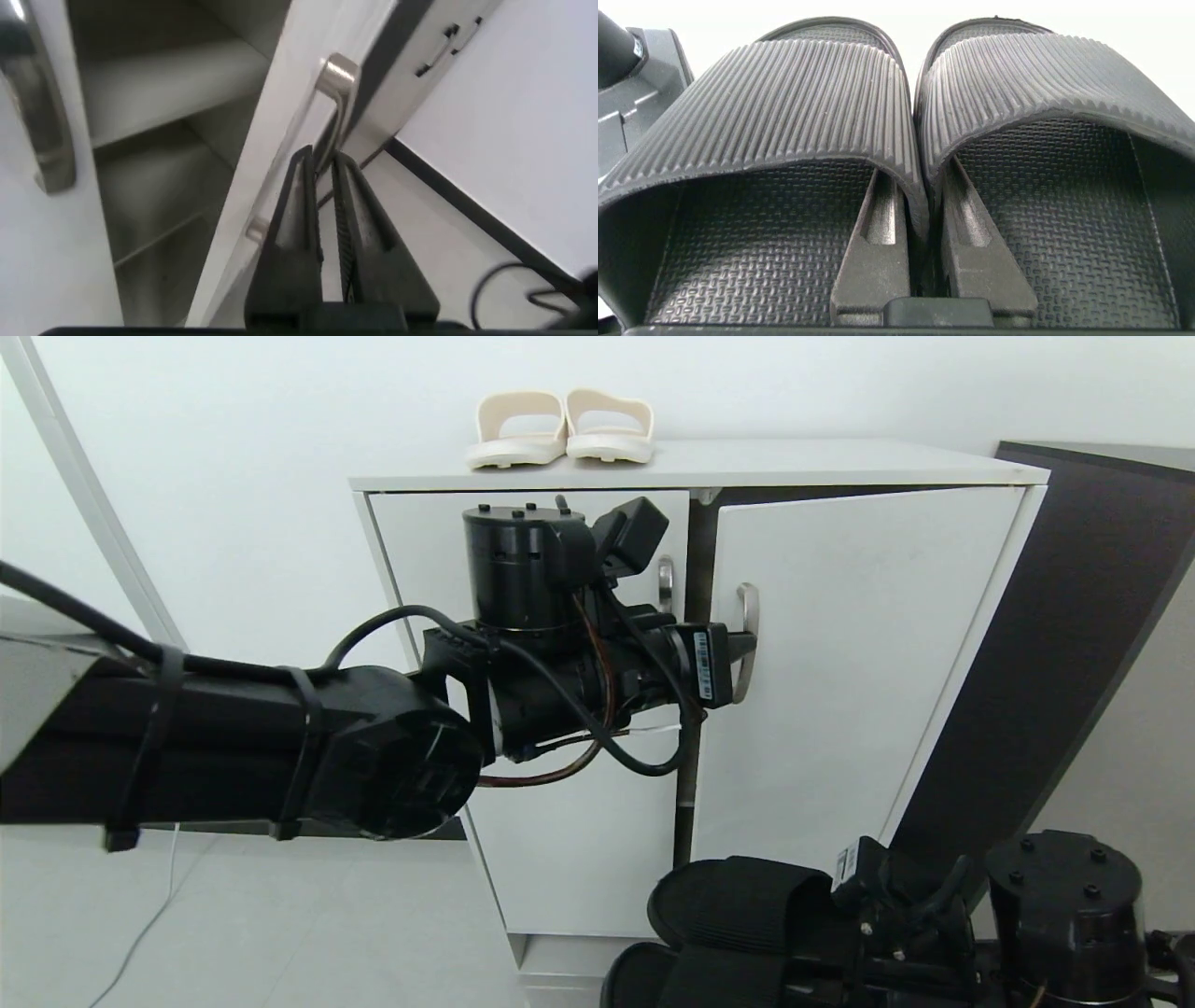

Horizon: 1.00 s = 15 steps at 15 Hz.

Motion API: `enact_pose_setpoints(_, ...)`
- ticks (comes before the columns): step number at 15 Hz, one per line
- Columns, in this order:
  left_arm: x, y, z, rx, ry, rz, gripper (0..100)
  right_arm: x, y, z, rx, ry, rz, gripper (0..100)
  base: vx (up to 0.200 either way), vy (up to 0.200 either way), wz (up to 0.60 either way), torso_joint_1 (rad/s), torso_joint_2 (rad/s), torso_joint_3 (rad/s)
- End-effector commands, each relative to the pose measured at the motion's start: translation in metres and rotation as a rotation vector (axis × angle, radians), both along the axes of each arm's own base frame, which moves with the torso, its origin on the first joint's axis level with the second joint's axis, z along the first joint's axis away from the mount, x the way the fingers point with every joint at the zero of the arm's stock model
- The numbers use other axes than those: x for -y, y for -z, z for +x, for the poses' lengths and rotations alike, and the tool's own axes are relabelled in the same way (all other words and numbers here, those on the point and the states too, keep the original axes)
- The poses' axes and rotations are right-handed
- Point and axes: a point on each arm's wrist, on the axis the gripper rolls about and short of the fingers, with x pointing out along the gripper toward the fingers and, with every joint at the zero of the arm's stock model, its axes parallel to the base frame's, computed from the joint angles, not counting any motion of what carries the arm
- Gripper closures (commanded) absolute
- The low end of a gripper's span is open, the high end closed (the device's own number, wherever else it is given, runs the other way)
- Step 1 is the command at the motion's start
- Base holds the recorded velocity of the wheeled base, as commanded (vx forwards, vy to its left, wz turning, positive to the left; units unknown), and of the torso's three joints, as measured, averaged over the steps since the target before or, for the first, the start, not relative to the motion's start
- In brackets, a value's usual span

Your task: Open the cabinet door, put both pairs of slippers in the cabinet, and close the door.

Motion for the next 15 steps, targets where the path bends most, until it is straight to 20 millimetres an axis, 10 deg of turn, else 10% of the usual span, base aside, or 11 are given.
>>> enact_pose_setpoints(1, -0.008, -0.008, -0.019, 0.013, 0.022, -0.012, 100, 0.001, 0.001, -0.001, -0.004, -0.002, -0.004, 100, 0.0, 0.0, 0.0, 0.0, 0.0, 0.0)
enact_pose_setpoints(6, -0.022, -0.005, -0.033, 0.004, 0.018, 0.0, 100, -0.001, 0.002, -0.004, -0.005, -0.017, -0.005, 100, 0.0, 0.0, 0.0, 0.0, 0.0, 0.0)
enact_pose_setpoints(15, -0.032, 0.009, 0.012, -0.002, -0.001, -0.003, 100, -0.002, 0.005, -0.006, -0.006, -0.024, -0.02, 100, 0.0, 0.0, 0.0, 0.0, 0.0, 0.0)
